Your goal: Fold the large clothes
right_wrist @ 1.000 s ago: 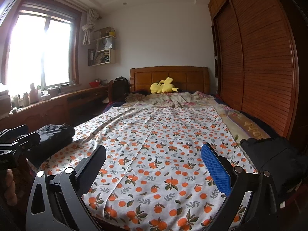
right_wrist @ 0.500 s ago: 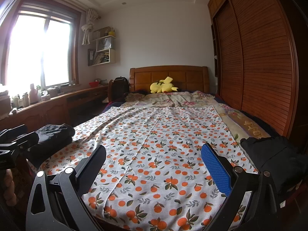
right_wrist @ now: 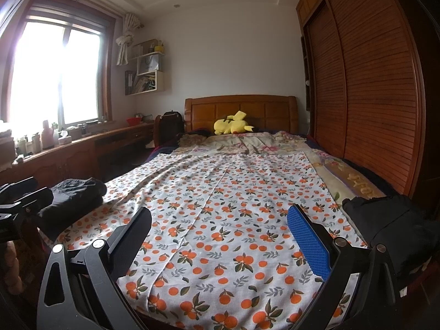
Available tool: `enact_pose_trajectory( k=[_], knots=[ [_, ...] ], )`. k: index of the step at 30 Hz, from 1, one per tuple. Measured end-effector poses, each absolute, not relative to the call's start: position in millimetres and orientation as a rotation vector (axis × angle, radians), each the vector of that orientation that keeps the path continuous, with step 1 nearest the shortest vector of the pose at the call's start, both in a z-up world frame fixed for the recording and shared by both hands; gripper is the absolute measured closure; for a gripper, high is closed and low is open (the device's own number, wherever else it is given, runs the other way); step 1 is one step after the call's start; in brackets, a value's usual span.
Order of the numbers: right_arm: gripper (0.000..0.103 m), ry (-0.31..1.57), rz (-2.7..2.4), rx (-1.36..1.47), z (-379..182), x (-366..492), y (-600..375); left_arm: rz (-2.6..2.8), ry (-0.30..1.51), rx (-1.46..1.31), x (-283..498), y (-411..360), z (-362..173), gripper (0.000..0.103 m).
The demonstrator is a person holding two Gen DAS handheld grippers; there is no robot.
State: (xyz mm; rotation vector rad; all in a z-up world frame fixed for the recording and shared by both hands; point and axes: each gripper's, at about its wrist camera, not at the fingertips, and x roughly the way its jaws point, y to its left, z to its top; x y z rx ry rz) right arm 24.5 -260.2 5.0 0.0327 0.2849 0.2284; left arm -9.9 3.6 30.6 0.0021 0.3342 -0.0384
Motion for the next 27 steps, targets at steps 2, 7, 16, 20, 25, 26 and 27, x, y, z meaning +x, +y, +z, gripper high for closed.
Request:
enact_pose_trajectory(
  k=[2,7,16,20,25,26,27],
  knots=[
    [0.008,0.284,0.228,0.033,5.0,24.4,-260.3,-0.039,0.332,0.003,-11.7,4.9,30.7,0.003],
    [0.008,0.283,0.225,0.034,6.3,24.5,-260.8,-0.04,0.331,0.003,-11.8,5.4,30.7,0.003],
    [0.008,0.282,0.224,0.034,6.2,24.3,-261.2,-0.04,0.331,0.002,-12.1,5.4,30.5,0.003],
    [0.008,0.282,0.225,0.034,6.2,24.3,-261.5,-0.04,0.331,0.002,-12.0,5.5,30.4,0.003],
    [0.008,0.282,0.224,0.035,6.0,24.5,-262.0,-0.039,0.333,0.005,-11.7,4.9,30.0,0.003],
    [0.008,0.282,0.224,0.035,6.0,24.5,-262.1,-0.038,0.333,0.006,-11.5,4.6,29.9,0.003],
    [0.008,0.282,0.225,0.035,6.0,24.6,-262.3,-0.036,0.334,0.006,-11.4,4.6,29.8,0.003]
  ],
)
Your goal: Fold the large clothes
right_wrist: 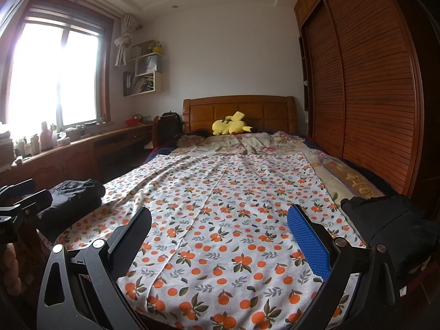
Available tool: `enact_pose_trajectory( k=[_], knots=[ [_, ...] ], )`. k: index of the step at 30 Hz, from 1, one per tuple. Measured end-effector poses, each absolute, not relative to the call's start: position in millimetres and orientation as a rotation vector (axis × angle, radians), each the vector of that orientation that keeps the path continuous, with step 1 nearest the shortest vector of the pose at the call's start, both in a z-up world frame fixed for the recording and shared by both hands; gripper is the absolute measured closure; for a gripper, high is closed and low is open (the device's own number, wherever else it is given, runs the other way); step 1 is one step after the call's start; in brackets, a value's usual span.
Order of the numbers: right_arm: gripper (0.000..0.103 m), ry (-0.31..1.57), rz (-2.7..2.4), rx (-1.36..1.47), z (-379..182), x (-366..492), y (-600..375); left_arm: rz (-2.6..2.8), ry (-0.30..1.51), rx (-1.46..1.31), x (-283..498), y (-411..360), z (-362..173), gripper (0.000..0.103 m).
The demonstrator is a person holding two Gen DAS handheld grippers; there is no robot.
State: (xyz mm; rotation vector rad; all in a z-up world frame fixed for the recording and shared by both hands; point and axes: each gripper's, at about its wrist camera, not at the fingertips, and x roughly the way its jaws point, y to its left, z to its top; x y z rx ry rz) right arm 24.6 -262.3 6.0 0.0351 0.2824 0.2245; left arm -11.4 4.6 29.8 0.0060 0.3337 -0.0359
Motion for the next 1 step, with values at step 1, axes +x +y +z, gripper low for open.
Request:
enact_pose_trajectory(
  k=[1],
  knots=[
    [0.008,0.283,0.225,0.035,5.8,24.9,-262.5,-0.036,0.334,0.006,-11.6,4.6,29.5,0.003]
  ],
)
